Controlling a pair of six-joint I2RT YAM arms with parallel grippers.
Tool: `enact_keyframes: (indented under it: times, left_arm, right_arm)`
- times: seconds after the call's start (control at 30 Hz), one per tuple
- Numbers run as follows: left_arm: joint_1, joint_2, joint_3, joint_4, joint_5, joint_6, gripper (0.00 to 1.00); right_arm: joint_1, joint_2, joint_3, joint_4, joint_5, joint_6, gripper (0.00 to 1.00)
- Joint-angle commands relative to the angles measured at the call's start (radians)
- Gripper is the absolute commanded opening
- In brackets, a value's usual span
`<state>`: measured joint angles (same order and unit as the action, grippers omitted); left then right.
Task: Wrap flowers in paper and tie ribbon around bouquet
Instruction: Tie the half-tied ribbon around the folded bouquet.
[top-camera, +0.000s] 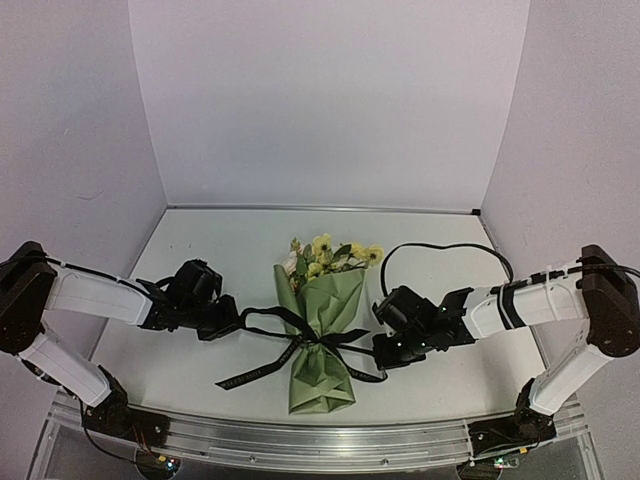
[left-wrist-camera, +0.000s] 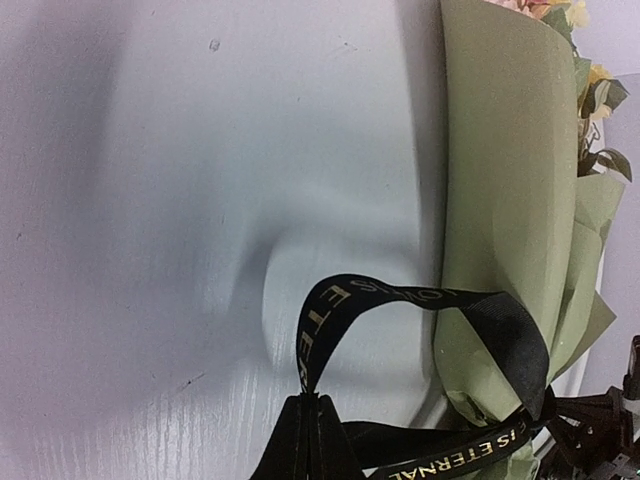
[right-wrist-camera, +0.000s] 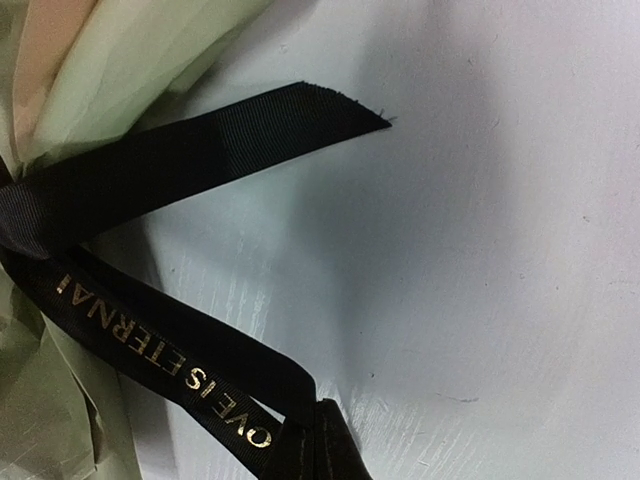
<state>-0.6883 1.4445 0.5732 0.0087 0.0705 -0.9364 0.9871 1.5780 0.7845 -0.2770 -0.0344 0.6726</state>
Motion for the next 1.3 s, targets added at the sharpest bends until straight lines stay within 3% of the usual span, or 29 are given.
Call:
enact_keyframes:
  times: [0.0,0.23,0.37,0.6,0.73,1.13,1.2,1.27]
  left_arm:
    - [0.061,0.0,-0.025,-0.077,-0.127,0.063,0.0]
    - [0.049,-0.004,0.0,-0.09,-0.117,0.077,0.0]
    - [0.045,-0.004,0.017,-0.099,-0.109,0.084,0.0]
    - [0.04,-0.038,0.045,-0.116,-0.097,0.104,0.17]
    - [0.039,-0.071,0.052,-0.125,-0.092,0.115,0.22]
    - [0.03,-0.18,0.066,-0.082,-0.014,0.182,0.74]
    - [0.029,-0.21,0.079,-0.083,-0.011,0.204,0.8]
    - [0.03,-0.244,0.09,-0.072,-0.009,0.227,0.98]
  right_arm:
    - [-0.015,-0.003,-0.034,-0.275,0.071,-0.022,0.0]
    - [-0.014,-0.003,-0.004,-0.277,0.054,-0.036,0.04]
    - [-0.013,-0.007,0.02,-0.283,0.043,-0.042,0.12]
    - [-0.014,-0.052,0.052,-0.301,0.053,-0.055,0.27]
    - [-0.014,-0.073,0.075,-0.319,0.052,-0.068,0.37]
    - [-0.016,-0.149,0.107,-0.31,0.068,-0.062,0.63]
    - [-0.023,-0.182,0.104,-0.31,0.093,-0.065,0.87]
    - [-0.031,-0.218,0.101,-0.31,0.102,-0.072,0.98]
